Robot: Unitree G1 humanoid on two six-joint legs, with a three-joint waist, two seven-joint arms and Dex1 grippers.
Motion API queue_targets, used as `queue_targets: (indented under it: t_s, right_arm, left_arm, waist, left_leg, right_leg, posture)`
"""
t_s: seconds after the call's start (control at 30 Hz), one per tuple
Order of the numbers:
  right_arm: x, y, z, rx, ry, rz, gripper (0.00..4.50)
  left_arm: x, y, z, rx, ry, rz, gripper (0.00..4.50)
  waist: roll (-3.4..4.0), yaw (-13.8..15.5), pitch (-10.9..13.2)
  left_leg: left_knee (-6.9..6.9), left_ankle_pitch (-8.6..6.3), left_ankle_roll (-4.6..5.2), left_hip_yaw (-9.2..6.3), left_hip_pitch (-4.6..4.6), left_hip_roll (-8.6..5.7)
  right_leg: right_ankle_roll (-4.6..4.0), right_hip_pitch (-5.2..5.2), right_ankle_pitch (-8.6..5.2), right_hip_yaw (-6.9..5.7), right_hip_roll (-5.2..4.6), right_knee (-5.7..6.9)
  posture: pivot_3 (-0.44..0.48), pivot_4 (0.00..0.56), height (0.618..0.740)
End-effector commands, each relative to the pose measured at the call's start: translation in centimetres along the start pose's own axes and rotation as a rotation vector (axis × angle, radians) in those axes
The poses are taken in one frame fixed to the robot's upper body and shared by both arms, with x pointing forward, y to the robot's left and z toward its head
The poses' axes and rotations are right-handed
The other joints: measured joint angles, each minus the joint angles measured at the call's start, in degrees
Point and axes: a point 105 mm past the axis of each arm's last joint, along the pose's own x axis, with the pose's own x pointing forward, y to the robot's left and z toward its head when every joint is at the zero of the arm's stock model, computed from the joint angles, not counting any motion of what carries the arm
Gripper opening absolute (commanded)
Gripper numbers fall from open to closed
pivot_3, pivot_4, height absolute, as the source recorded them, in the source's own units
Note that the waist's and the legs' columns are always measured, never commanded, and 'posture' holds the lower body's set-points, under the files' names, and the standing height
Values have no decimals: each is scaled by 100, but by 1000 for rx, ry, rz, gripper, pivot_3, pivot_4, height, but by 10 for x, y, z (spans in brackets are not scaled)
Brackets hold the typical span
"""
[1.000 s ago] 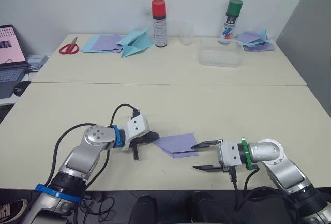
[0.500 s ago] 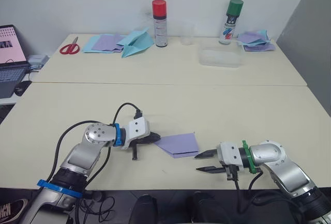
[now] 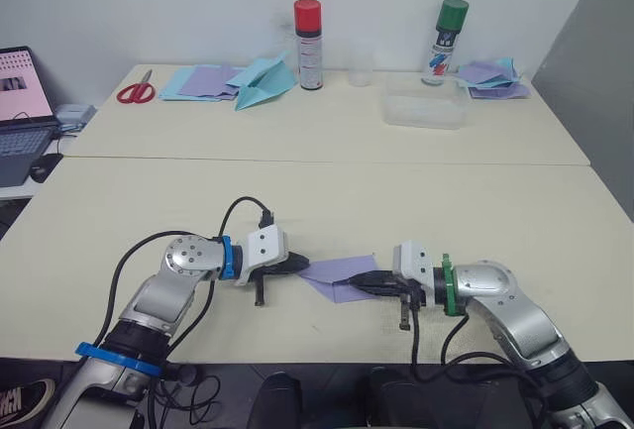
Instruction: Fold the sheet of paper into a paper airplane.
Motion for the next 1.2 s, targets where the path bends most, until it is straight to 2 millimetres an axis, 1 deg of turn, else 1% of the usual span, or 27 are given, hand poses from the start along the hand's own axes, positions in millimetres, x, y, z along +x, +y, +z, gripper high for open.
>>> queue_targets:
  t_s: [0.03,0.1,0.17,0.23,0.27,0.43,0.6,0.83,0.93,0.97,1.0,1.03,1.17,1.2]
  right_arm:
    - [-8,5,8,-159,-35,49,186]
    - [-11,4,8,-222,-47,49,628]
    - [-12,2,3,-245,-40,37,1251]
    - [-10,-1,-1,-256,-39,18,2039]
    - [-8,-3,-2,-264,-40,9,2348]
    - [4,-5,-11,-292,-31,7,2348]
    - [14,-18,-17,-314,-32,-34,2348]
    - [33,-21,-9,-334,-85,-17,2348]
    - [37,-21,-5,-328,-106,-4,2348]
    - [37,-22,-4,-323,-108,-4,1988]
    - [36,-24,-4,-318,-109,-5,1773]
    - [36,-25,-3,-314,-109,-8,1442]
    - [34,-31,-2,-267,-115,-23,25]
    - [34,-32,-2,-254,-113,-22,25]
  left_arm:
    - [5,-9,-14,-24,53,-35,0]
    - [4,-10,-14,-25,53,-35,0]
    - [4,-10,-15,-26,55,-34,0]
    - [4,-10,-15,-25,56,-34,0]
    - [5,-10,-15,-26,56,-34,0]
    - [6,-11,-14,-25,50,-39,0]
    - [8,-11,-11,-25,42,-42,0]
    - [9,-11,-10,-24,39,-44,0]
    - [9,-11,-10,-23,39,-44,0]
    - [9,-11,-10,-23,38,-44,0]
    - [9,-11,-10,-22,39,-44,0]
    - [9,-12,-10,-22,39,-44,0]
    - [9,-13,-10,-20,38,-48,0]
    - [9,-13,-10,-20,38,-49,0]
  waist:
    - [0,-1,0]
    - [0,-1,0]
    - [0,-1,0]
    - [0,-1,0]
    - [0,-2,0]
    - [1,-2,0]
    - [1,-1,0]
    - [1,0,-1]
    - [1,0,-1]
    - [1,0,-1]
    - [1,0,-1]
    - [1,0,-1]
    - [2,0,-1]
    - [2,0,-1]
  left_leg:
    - [0,0,0,0,0,0]
    - [-1,0,0,-3,1,2]
    - [-1,0,0,-5,1,2]
    - [-1,0,0,-3,1,2]
    - [-1,0,0,-2,1,2]
    - [0,0,0,-1,2,2]
    - [0,0,1,0,2,2]
    - [0,1,1,-1,2,3]
    - [0,1,1,-1,2,3]
    - [0,1,1,0,2,3]
    - [0,1,1,-1,2,3]
    - [0,1,1,-1,2,3]
    - [0,1,2,-1,2,4]
    - [0,1,2,-1,2,4]
  right_leg:
    - [0,0,0,-1,0,0]
    - [0,0,0,-3,2,2]
    - [0,0,0,-5,3,2]
    - [0,0,0,-4,3,2]
    - [0,0,0,-2,2,3]
    - [0,0,0,-1,2,4]
    - [0,0,0,1,2,4]
    - [0,0,1,0,1,4]
    - [0,0,1,1,1,5]
    - [-1,1,1,2,0,5]
    - [0,1,1,2,0,5]
    - [0,1,1,2,0,5]
    - [-1,0,1,1,0,5]
    - [-1,0,1,1,0,5]
  posture:
    - [0,150,740]
    - [0,150,740]
    - [0,150,740]
    - [0,150,740]
    - [0,150,740]
    - [0,150,740]
    - [0,150,740]
    - [0,150,740]
    - [0,150,740]
    - [0,150,740]
    - [0,150,740]
    - [0,150,740]
    - [0,150,740]
    - [0,150,740]
